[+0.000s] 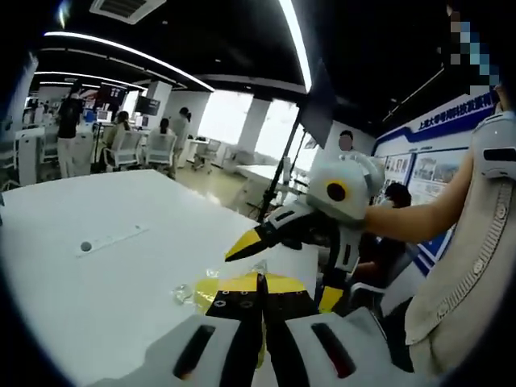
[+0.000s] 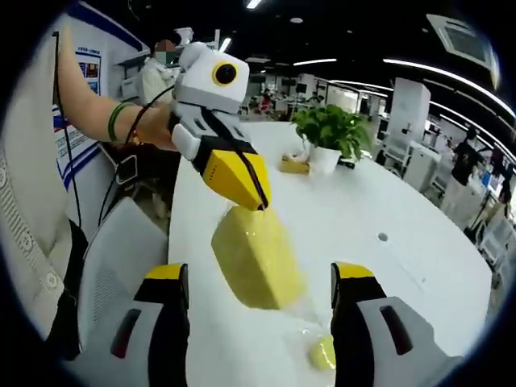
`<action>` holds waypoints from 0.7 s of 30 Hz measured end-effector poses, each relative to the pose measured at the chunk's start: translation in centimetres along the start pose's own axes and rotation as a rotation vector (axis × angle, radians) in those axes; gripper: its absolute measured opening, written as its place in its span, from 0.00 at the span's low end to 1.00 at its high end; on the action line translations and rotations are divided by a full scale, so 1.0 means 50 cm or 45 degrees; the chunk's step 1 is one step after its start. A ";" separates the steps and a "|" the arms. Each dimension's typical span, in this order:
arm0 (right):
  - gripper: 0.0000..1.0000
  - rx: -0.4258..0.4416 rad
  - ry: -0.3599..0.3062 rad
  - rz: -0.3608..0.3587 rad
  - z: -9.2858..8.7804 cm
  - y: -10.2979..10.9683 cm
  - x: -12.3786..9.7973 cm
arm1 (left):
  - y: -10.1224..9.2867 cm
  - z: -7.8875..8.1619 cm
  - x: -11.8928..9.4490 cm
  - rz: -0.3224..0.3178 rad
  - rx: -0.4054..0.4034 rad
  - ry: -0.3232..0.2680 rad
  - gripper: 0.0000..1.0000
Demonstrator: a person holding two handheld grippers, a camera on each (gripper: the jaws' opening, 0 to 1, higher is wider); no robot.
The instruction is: Compare the silicone blocks by pressing each to a similar depth, holding the contact briefly, and releasing to observe deformation and rebound differences across the visible hardness samples.
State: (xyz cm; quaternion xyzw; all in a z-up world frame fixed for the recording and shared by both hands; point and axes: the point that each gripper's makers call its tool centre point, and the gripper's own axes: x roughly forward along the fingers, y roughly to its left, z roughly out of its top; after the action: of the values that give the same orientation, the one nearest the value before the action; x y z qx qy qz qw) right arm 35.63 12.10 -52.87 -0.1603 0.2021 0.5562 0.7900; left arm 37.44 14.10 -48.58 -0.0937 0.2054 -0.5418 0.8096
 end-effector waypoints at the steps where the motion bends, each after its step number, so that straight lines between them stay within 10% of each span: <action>1: 0.67 0.027 -0.016 -0.028 -0.005 -0.002 -0.005 | 0.009 -0.007 0.001 0.008 -0.007 0.000 0.00; 15: 0.69 0.515 -0.135 -0.367 -0.106 0.040 -0.108 | 0.146 -0.125 0.035 0.096 -0.209 0.036 0.00; 21: 0.70 0.545 -0.006 -0.428 -0.163 0.052 -0.137 | 0.187 -0.170 0.042 0.046 -0.455 0.007 0.00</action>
State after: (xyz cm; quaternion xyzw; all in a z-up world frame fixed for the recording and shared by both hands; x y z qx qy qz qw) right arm 29.96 3.51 -56.59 -0.0198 0.2838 0.3621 0.8877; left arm 42.28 16.49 -60.20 -0.2309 0.3022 -0.4824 0.7891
